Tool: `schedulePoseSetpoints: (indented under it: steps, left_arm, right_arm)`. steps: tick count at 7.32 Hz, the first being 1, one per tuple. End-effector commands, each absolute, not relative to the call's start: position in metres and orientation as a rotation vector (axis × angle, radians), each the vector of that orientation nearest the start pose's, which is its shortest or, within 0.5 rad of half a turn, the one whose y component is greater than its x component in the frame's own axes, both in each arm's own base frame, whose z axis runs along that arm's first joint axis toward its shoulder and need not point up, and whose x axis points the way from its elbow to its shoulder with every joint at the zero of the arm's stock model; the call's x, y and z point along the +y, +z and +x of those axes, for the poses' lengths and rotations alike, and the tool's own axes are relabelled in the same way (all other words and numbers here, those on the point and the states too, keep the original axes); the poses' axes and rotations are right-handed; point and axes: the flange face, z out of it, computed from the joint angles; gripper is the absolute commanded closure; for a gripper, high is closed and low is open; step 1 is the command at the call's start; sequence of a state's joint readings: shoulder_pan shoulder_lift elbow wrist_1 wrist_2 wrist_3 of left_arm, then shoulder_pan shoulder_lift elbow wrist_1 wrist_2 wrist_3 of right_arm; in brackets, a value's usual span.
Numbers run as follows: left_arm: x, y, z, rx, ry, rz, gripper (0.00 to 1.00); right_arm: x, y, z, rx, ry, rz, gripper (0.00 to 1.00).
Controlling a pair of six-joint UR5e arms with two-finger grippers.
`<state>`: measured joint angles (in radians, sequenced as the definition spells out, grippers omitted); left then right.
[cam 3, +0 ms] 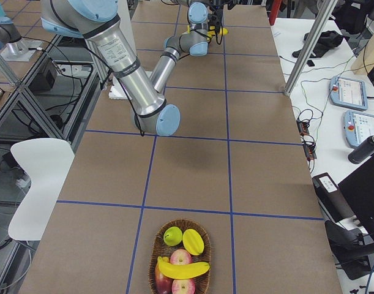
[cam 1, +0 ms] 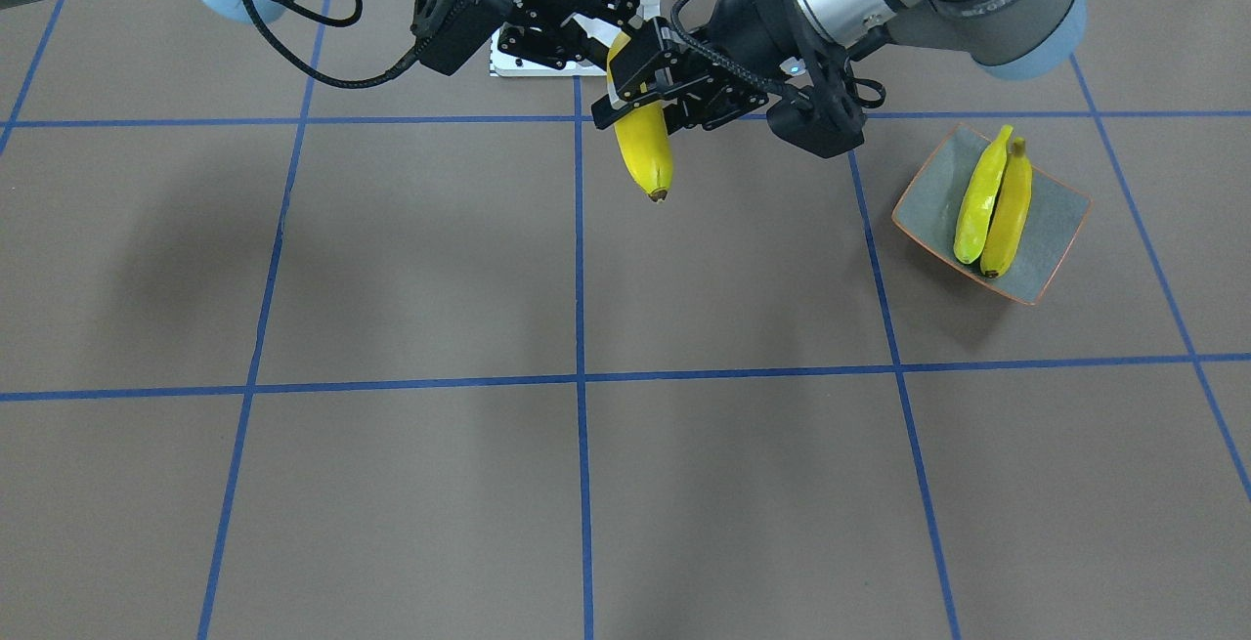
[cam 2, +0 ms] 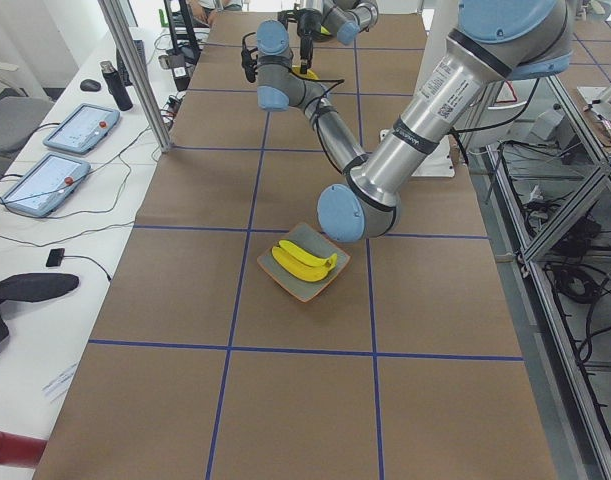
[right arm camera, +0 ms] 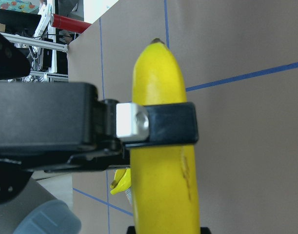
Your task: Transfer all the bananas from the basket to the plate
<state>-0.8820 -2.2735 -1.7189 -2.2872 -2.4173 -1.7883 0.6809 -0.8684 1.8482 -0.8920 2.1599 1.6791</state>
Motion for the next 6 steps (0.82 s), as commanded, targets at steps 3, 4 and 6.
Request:
schedulePoseSetpoints:
  steps: [3, 4, 6]
  left_arm:
    - [-0.4991, 0.0914, 0.3349, 1.567, -0.213, -0.158, 0.88]
    - [-0.4986, 0.0909, 0.3345, 1.567, -0.222, -0.167, 1.0]
    - [-0.4983, 0.0905, 0.3342, 1.567, -0.224, -0.169, 1.0]
  right_arm:
    - [-0.4163, 0.0538, -0.3896, -1.65, 0.112, 0.03, 1.0]
    - [-0.4156, 0.0524, -0.3888, -1.653, 0.111, 0.031, 1.0]
    - [-0.4151, 0.0511, -0.3881, -1.656, 0.108, 0.033, 0.02]
